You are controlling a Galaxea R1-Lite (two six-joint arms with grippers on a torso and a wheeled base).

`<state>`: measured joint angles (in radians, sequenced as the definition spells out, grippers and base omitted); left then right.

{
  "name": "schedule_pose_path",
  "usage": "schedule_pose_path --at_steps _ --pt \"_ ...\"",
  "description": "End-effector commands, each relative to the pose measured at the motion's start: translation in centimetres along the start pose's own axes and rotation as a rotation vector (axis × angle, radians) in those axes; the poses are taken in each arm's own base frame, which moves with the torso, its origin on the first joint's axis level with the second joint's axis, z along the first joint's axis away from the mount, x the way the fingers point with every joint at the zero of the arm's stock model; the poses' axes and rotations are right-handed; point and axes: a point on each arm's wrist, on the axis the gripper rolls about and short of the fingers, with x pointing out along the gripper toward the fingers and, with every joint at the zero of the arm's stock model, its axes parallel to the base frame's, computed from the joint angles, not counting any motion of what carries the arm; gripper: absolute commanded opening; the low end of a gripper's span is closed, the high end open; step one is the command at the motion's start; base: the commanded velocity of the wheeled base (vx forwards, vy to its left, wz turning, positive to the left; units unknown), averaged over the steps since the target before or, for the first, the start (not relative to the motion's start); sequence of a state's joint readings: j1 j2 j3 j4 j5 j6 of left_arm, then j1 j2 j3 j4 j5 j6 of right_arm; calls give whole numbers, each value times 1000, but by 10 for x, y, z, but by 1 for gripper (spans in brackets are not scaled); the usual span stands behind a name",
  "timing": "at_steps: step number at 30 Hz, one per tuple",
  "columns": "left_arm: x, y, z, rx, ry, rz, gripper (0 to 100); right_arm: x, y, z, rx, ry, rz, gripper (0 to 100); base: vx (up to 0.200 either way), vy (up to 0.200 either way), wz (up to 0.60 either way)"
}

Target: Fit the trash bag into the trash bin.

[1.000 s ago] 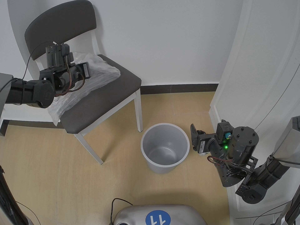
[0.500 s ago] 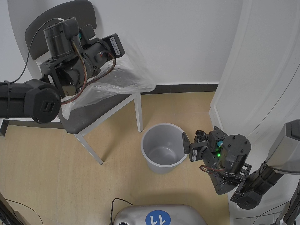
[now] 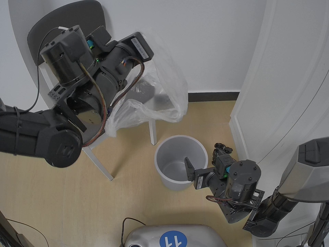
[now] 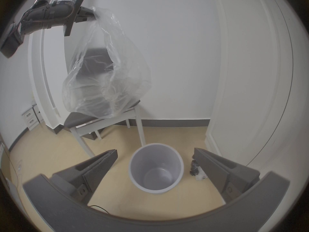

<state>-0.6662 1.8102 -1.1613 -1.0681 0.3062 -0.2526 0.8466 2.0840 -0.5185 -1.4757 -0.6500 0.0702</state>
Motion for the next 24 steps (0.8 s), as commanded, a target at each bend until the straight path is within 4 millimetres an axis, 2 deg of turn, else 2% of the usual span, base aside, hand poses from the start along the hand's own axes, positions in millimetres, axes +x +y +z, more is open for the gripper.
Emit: schedule_pose_path --at_steps 1,7,11,14,20,24 --pt "0 -9 -21 -14 -3 -1 0 2 17 -3 51 -9 45 100 0 0 0" --pt "2 -13 -21 -25 -28 -5 0 1 33 -7 129 -10 86 100 0 0 0" --pt "-1 -22 -18 -41 -37 -9 0 11 49 -23 180 5 100 100 0 0 0" --pt "-3 -21 -18 -36 -33 0 0 17 54 -23 216 -16 102 100 0 0 0" --pt "-6 -20 -23 -17 -13 2 0 16 53 1 276 -88 110 100 0 0 0" --pt "-11 -26 -25 -22 -2 -6 0 28 51 21 341 -172 93 100 0 0 0"
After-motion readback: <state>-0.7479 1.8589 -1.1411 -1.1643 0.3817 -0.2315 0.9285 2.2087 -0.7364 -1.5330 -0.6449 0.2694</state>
